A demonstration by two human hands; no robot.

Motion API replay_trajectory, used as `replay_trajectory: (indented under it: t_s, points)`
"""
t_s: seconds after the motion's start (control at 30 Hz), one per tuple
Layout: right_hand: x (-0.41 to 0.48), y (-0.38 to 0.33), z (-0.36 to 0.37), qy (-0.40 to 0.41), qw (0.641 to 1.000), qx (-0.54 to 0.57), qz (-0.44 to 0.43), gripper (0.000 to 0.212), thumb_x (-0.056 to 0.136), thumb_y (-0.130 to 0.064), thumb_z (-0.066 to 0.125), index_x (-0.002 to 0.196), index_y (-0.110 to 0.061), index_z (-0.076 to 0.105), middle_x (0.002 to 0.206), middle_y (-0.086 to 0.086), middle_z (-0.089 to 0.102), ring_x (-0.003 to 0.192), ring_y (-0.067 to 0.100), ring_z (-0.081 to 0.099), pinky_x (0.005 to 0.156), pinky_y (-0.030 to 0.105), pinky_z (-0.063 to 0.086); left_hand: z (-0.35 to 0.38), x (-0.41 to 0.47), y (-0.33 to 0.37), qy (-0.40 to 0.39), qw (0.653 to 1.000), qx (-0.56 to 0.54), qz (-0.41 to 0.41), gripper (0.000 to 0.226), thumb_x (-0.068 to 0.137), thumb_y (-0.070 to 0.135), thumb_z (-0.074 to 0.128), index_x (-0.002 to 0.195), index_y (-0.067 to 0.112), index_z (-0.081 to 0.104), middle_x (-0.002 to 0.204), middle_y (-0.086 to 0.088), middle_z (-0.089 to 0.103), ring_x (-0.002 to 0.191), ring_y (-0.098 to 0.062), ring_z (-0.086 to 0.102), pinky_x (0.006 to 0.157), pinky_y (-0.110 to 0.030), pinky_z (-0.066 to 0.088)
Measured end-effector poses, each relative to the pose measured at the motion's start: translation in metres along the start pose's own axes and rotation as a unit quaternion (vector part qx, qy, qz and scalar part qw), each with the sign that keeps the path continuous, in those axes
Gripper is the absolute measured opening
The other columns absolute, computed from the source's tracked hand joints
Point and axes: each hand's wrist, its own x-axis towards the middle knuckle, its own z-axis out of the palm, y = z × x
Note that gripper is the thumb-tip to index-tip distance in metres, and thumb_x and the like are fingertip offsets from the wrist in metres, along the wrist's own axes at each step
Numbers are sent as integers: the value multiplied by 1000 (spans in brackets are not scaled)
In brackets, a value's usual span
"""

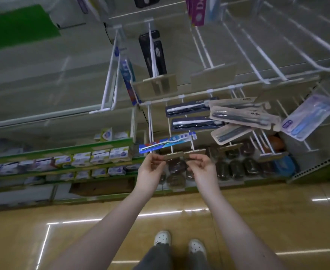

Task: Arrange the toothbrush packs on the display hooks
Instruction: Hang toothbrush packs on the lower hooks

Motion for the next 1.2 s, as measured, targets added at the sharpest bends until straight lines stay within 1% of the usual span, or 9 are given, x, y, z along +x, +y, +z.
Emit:
replay_trajectory:
  t_s: [0.1, 0.2, 0.3, 0.4, 0.57, 0.7, 0.8, 0.97, 1.2]
  points:
    - [8, 11, 7, 17, 999, -1, 31, 16, 91, -9, 57, 103, -17, 58, 99, 9, 65, 92, 22, 63, 87, 38, 52, -8, 16, -12, -11, 1000, 18, -16, 11, 88, 6, 61, 95, 14, 58, 86, 2, 59, 77, -7, 56, 61, -5, 44]
    - [14, 17, 14, 22, 998, 2, 51, 18, 91, -9, 55, 108, -16, 57, 100, 7, 63, 93, 20, 62, 88, 36, 50, -14, 40, -22, -20, 998, 58, -3, 16, 85, 6, 64, 88, 20, 56, 85, 2, 59, 80, -13, 57, 67, -14, 46]
    - [16, 23, 21, 28, 998, 2, 60, 19, 91, -8, 54, 110, -13, 57, 93, 4, 63, 87, 18, 61, 81, 32, 49, -19, 61, -31, -17, 992, 122, 15, 18, 83, 9, 67, 90, 21, 54, 94, 0, 58, 88, -14, 57, 72, -19, 44]
    - [21, 29, 32, 36, 996, 12, 79, 19, 91, -8, 54, 110, -12, 57, 89, 2, 62, 79, 13, 59, 75, 27, 46, -22, 83, -41, -19, 980, 192, 46, 22, 83, 14, 68, 99, 19, 54, 105, 2, 52, 101, -12, 52, 82, -20, 39]
    - [27, 38, 47, 52, 992, 23, 111, 18, 90, -7, 55, 106, -14, 58, 90, 1, 62, 77, 12, 59, 69, 21, 46, -17, 119, -48, -44, 948, 284, 139, 38, 85, 17, 66, 121, 11, 55, 122, -7, 53, 113, -21, 50, 93, -24, 39]
    - [27, 47, 53, 74, 987, 37, 141, 16, 90, -4, 56, 100, -15, 61, 85, 3, 62, 76, 17, 58, 75, 31, 47, -5, 145, -51, -87, 921, 344, 160, 49, 87, 25, 64, 132, 11, 48, 131, -10, 51, 120, -28, 47, 100, -35, 38]
    - [26, 52, 54, 78, 985, 50, 147, 16, 90, -2, 53, 99, -12, 60, 84, 4, 62, 72, 15, 56, 65, 24, 46, 2, 153, -57, -112, 898, 396, 156, 52, 90, 31, 60, 136, 15, 44, 131, -9, 53, 120, -27, 46, 99, -34, 35]
    - [25, 55, 55, 80, 984, 52, 149, 16, 91, -3, 53, 94, -18, 60, 88, 7, 62, 73, 15, 57, 62, 22, 45, 2, 152, -68, -107, 908, 376, 151, 46, 88, 24, 61, 131, 13, 49, 125, -8, 56, 115, -26, 50, 97, -35, 38]
    - [22, 53, 54, 76, 984, 54, 149, 17, 92, -1, 49, 96, -14, 59, 86, 3, 62, 71, 14, 56, 61, 22, 44, -6, 138, -68, -96, 923, 344, 145, 46, 85, 18, 64, 128, 14, 49, 124, -7, 54, 115, -26, 51, 94, -37, 40]
